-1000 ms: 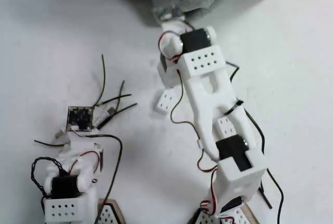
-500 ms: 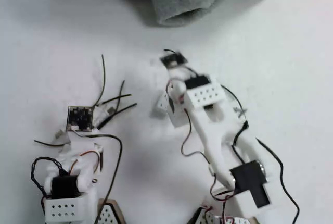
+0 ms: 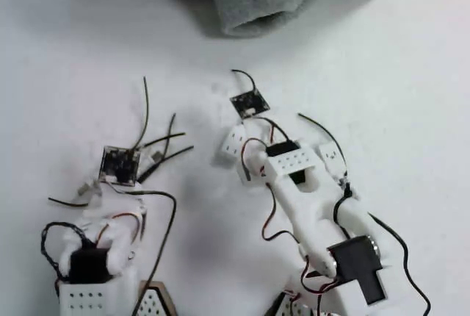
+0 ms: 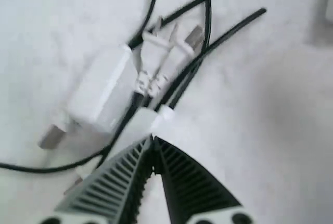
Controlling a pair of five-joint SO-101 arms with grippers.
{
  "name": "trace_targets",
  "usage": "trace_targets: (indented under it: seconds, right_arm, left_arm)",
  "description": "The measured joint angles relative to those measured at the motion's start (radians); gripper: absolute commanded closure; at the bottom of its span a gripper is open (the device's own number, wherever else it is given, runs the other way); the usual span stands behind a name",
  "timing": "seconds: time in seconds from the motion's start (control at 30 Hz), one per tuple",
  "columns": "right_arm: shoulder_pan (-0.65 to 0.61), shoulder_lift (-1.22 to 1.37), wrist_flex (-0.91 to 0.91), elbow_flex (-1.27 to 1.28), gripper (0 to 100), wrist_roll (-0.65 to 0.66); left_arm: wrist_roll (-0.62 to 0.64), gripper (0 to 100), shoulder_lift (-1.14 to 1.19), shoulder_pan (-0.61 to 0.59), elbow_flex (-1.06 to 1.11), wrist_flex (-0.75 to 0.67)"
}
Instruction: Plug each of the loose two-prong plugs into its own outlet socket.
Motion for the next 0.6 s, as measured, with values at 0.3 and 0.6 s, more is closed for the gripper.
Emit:
trace_targets:
  seconds: [0.3,0.6]
  right_arm:
    - [0.017,0.0,-0.003,0.0,58.7,0.0]
    - [0.021,0.0,-0.003,0.0,58.7,0.0]
  left_arm:
    - [-0.423,98,-0.008,-0.087,-0.249,-0.121]
    - [-0.474,98,0.333,-0.269,-0.434,-0.215]
